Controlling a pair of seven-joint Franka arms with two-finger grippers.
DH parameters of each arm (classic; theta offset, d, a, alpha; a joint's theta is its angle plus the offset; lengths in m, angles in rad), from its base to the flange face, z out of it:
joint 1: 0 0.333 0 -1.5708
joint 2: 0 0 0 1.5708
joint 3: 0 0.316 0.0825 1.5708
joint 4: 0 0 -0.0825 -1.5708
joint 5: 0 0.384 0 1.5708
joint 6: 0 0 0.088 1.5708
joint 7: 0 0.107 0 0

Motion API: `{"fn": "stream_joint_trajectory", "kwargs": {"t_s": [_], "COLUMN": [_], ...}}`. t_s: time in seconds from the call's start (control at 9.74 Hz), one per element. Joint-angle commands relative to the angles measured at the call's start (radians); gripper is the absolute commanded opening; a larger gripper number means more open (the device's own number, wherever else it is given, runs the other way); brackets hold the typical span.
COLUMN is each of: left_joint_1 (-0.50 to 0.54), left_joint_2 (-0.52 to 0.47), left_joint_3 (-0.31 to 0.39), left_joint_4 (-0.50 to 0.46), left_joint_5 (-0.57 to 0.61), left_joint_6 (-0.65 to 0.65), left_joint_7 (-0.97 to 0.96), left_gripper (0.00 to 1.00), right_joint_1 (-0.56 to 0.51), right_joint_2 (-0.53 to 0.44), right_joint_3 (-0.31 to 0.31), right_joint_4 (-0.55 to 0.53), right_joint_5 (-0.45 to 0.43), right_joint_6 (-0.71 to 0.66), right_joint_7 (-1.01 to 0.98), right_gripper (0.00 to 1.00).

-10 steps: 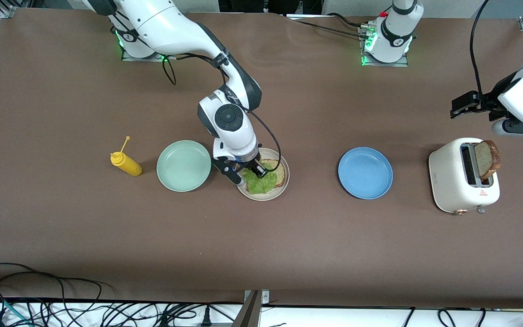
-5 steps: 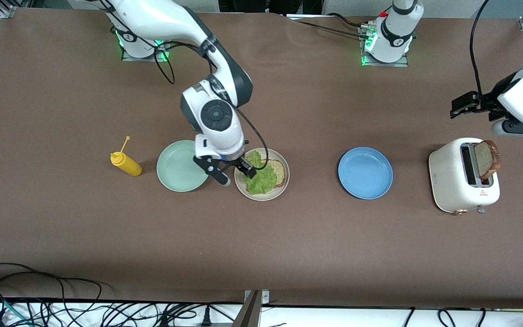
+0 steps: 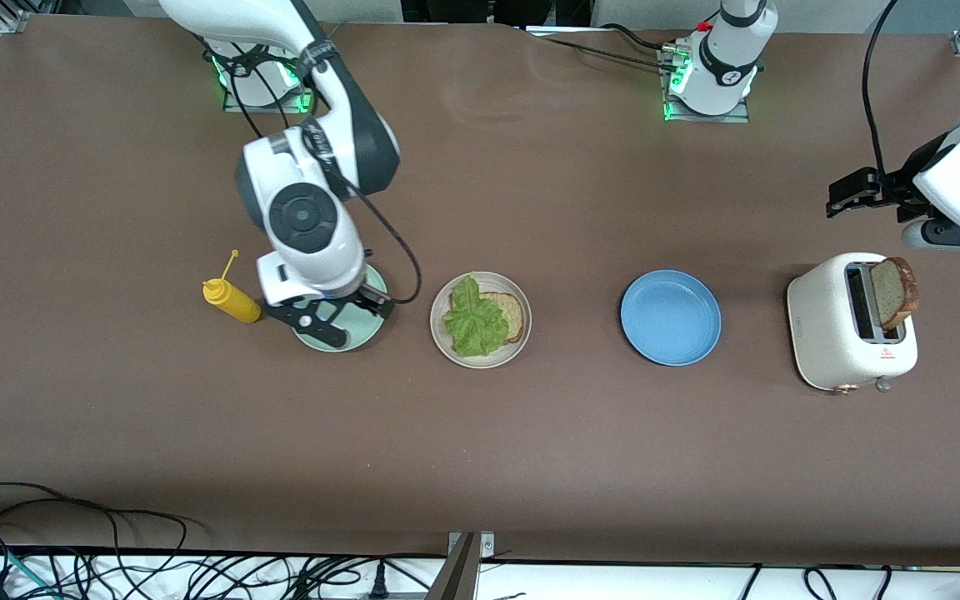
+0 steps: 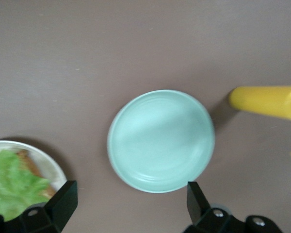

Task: Make sandwich on beige plate with both arms
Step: 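Move the right gripper back toward the yellow mustard bottle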

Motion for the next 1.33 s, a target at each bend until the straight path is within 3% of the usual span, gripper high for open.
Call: {"fn": "stream_joint_trajectory", "kwargs": {"t_s": [0.0,0.41,0.62,0.82,1.03,1.23], "left_joint_1": [0.003,0.003,0.003,0.001,0.001,0.001], "left_joint_2": [-0.009,-0.009,-0.009,-0.009,-0.009,-0.009], "left_joint_3": [-0.006,-0.006,-0.006,-0.006,-0.006,-0.006], "left_joint_4": [-0.014,-0.014,-0.014,-0.014,-0.014,-0.014], "left_joint_5": [0.03,0.03,0.03,0.03,0.03,0.03], "left_joint_6": [0.012,0.012,0.012,0.012,0.012,0.012], "left_joint_7": [0.006,0.006,0.006,0.006,0.006,0.006], "left_gripper": [1.0,1.0,1.0,1.0,1.0,1.0], "right_joint_1": [0.005,0.005,0.005,0.005,-0.04,-0.16], "right_joint_2": [-0.063,-0.185,-0.28,-0.294,-0.291,-0.253], "right_joint_3": [-0.104,-0.299,-0.39,-0.486,-0.507,-0.505], "right_joint_4": [-0.03,-0.148,-0.27,-0.335,-0.375,-0.406], "right_joint_5": [-0.001,0.0,0.007,0.014,0.037,0.184], "right_joint_6": [-0.111,-0.211,-0.176,-0.129,-0.075,-0.049], "right_joint_7": [-0.254,-0.678,-0.862,-1.081,-1.204,-1.442], "right_gripper": [1.0,1.0,1.0,1.0,1.0,1.0]}}
